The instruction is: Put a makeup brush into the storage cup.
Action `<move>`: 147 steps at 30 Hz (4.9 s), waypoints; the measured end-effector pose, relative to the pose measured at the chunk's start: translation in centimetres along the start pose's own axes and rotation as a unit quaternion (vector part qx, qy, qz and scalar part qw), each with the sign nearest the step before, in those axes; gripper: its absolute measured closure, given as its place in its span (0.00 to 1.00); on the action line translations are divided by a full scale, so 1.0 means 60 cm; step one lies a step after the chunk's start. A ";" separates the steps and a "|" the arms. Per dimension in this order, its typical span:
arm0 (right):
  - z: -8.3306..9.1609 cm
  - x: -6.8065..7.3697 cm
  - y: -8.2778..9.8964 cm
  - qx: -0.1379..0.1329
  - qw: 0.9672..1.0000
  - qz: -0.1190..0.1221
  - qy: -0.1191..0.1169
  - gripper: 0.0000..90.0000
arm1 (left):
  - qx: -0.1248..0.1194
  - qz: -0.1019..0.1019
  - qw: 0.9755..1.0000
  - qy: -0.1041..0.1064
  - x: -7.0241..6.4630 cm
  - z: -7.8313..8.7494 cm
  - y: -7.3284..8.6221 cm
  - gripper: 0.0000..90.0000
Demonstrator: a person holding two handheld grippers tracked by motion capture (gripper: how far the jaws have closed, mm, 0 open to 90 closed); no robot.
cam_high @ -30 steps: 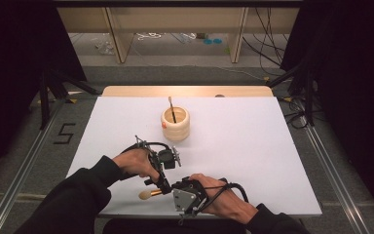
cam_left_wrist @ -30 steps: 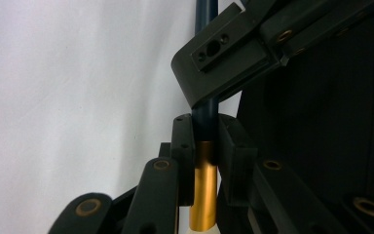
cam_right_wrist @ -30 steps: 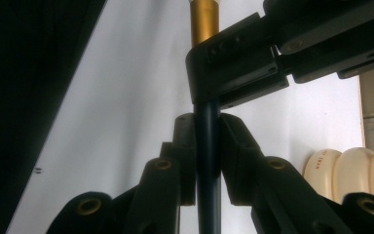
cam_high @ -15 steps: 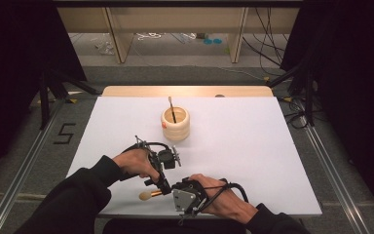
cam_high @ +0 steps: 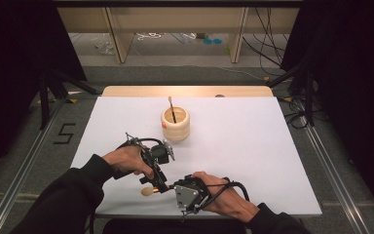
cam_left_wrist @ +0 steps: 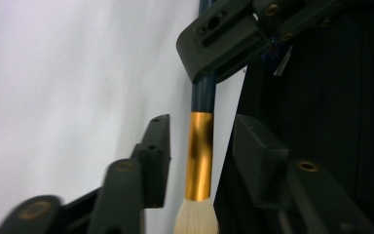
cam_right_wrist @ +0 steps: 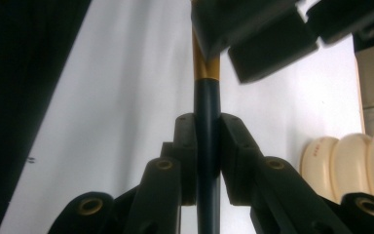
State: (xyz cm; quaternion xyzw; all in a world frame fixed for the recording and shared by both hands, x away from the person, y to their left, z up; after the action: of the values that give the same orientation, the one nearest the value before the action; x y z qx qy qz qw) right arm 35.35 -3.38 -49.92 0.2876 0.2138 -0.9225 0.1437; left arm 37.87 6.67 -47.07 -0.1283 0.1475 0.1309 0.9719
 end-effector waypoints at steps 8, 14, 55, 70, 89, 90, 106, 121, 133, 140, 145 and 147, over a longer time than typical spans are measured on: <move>0.007 -0.025 0.019 -0.019 0.999 -0.026 0.006 0.87 | -0.099 0.025 0.994 -0.042 0.012 0.042 0.011 0.46; 0.010 -0.043 0.044 -0.032 0.995 -0.099 -0.001 0.87 | -0.160 0.037 0.984 -0.073 0.016 0.065 0.025 0.41; 0.048 -0.105 0.068 -0.154 0.939 -0.306 0.026 0.87 | -0.442 0.122 0.875 -0.154 0.025 0.064 0.006 0.35; 0.042 -0.098 0.055 -0.165 0.936 -0.309 0.017 0.87 | -0.477 0.133 0.858 -0.136 0.021 0.057 -0.020 0.41; 0.042 -0.100 0.049 -0.184 0.926 -0.328 0.011 0.87 | -0.503 0.146 0.846 -0.104 0.019 0.060 -0.041 0.58; 0.042 -0.101 0.048 -0.187 0.925 -0.331 0.016 0.87 | -0.504 0.137 0.847 -0.101 0.018 0.059 -0.045 0.59; 0.041 -0.101 0.048 -0.192 0.919 -0.343 0.009 0.87 | -0.521 0.159 0.834 -0.087 0.018 0.064 -0.052 0.70; 0.044 -0.102 0.046 -0.205 0.911 -0.357 0.003 0.87 | -0.533 0.152 0.829 -0.075 0.015 0.066 -0.058 0.78; 0.045 -0.103 0.044 -0.211 0.908 -0.362 0.007 0.87 | -0.536 0.158 0.825 -0.077 0.015 0.065 -0.060 0.81; 0.043 -0.101 0.042 -0.210 0.907 -0.366 0.000 0.87 | -0.538 0.149 0.826 -0.075 0.011 0.066 -0.063 0.85; 0.043 -0.100 0.042 -0.210 0.906 -0.368 -0.001 0.87 | -0.538 0.148 0.826 -0.076 0.011 0.066 -0.064 0.85; 0.042 -0.101 0.042 -0.211 0.905 -0.369 -0.001 0.87 | -0.541 0.145 0.825 -0.074 0.011 0.066 -0.065 0.85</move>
State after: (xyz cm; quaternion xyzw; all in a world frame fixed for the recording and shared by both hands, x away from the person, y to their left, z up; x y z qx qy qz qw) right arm 39.92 -5.91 -45.25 0.1504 0.4946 -0.8428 -0.1497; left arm 40.63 4.33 -42.80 -0.6002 -0.0019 0.3386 0.7246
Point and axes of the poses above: each handheld gripper's, and its own axes: z roughly backward along the jaws, y roughly out of its underside, x roughly to its left, the point moved 8 cm from there along -z, roughly forward along the jaws, and after that the axes turned 5 degrees about x, right-handed, at the moved point
